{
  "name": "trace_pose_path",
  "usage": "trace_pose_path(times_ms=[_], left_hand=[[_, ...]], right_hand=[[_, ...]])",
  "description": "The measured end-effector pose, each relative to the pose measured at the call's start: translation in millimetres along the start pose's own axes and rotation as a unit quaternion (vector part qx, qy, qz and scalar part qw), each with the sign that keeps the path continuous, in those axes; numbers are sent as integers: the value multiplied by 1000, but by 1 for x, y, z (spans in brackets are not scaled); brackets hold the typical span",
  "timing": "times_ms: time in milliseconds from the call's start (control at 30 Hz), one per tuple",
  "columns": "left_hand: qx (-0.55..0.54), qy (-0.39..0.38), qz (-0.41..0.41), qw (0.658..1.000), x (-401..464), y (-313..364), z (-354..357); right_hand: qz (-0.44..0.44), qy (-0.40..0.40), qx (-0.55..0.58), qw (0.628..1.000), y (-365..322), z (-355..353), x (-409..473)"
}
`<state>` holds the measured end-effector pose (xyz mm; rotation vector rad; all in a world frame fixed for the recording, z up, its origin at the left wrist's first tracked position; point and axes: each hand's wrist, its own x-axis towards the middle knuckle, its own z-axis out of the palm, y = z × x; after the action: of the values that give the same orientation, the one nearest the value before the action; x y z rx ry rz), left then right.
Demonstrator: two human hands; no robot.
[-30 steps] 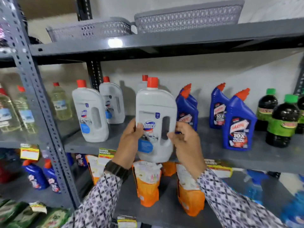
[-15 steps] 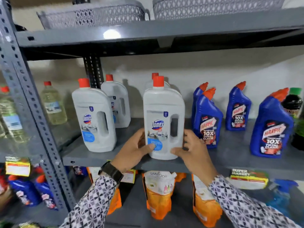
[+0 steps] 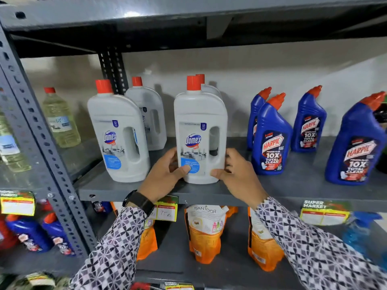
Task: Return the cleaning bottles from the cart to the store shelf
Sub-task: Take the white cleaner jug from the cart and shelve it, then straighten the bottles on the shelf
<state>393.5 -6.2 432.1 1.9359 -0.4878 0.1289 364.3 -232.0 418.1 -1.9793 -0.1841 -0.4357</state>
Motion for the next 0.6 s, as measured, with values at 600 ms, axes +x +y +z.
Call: trace_pose_path(times_ms=[600], left_hand=[[-92, 286, 7, 954, -37, 29, 26]], right_hand=[[-15, 118, 0, 993, -6, -44, -30]])
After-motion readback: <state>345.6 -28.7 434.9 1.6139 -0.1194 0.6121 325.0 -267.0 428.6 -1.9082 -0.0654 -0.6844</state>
